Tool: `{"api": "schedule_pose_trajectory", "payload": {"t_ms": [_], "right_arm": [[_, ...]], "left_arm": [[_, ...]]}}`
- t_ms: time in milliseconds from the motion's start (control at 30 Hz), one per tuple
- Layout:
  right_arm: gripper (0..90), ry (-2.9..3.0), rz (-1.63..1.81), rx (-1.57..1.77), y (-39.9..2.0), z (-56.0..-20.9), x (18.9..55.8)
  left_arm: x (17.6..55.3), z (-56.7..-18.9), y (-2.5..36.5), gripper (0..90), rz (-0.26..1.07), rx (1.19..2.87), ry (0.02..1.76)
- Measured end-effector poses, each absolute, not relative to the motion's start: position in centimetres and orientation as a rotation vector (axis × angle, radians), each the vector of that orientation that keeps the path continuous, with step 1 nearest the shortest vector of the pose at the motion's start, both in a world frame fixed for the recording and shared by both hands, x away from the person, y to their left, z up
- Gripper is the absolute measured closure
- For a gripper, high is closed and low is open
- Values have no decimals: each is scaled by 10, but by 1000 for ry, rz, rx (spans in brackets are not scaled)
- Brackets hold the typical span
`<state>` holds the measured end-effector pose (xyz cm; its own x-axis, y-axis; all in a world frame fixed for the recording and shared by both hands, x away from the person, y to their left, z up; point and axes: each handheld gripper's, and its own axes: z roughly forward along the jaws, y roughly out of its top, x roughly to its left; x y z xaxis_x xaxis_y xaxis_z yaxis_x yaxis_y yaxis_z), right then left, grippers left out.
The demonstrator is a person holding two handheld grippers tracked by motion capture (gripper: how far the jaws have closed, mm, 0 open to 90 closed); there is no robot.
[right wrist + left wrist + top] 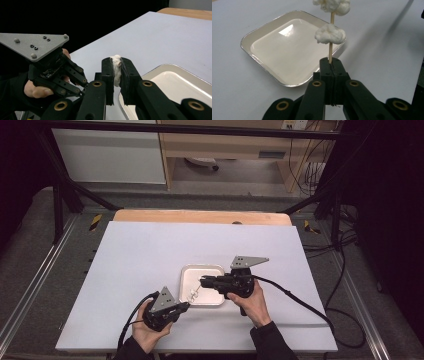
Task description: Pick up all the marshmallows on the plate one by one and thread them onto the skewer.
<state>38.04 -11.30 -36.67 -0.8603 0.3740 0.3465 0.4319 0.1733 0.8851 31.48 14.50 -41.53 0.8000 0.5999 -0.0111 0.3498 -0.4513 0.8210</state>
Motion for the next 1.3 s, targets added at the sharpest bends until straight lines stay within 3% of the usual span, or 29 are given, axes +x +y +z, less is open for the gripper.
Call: {"api": "schedule_pose_trajectory", "payload": {"t_ms": [1000,1133,1300], "right_arm": [[816,-2355,-1785,-788,-98,-382,380],[788,-2343,-1795,-806,-99,-380,380],[675,-2376,-1832,-825,-103,-375,379]], "left_arm": [[315,-404,147,892,374,2033,708],[316,-405,147,892,363,2026,710],[317,-406,148,892,359,2028,720]]}}
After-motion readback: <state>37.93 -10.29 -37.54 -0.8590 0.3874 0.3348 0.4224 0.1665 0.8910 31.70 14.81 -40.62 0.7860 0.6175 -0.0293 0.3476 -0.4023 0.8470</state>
